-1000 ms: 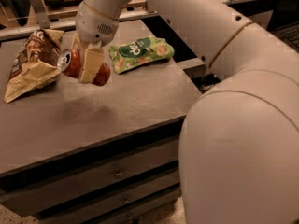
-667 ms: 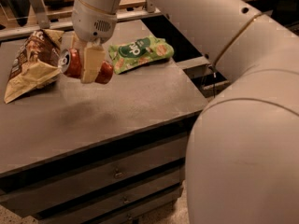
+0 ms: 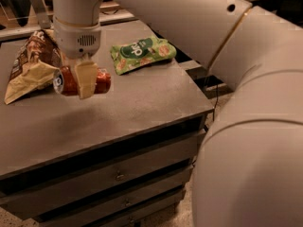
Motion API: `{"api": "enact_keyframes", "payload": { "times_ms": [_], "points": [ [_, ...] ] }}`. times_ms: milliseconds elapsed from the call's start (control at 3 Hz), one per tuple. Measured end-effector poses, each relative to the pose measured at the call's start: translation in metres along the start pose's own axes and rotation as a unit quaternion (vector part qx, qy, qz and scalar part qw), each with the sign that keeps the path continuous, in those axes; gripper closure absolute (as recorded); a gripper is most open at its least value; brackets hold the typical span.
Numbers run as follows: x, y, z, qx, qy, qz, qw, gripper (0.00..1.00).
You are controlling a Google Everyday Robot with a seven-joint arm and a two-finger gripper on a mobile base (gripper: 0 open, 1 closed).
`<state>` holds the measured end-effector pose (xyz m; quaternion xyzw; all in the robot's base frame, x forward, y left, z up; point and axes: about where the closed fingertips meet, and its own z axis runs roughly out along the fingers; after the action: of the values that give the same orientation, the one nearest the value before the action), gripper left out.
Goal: Knock coke can over
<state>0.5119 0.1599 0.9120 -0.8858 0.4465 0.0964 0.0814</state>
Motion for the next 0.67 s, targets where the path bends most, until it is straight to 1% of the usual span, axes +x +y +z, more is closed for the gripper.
{"api": "enact_keyframes", "payload": {
  "times_ms": [333,667],
  "points": [
    [0.000,0.010,0.018,-0.021,0.035,-0.010,0.9991,1.00],
    [0.006,0.017,0.040,-0.040,0.071,-0.019,0.9965,1.00]
  ]
}}
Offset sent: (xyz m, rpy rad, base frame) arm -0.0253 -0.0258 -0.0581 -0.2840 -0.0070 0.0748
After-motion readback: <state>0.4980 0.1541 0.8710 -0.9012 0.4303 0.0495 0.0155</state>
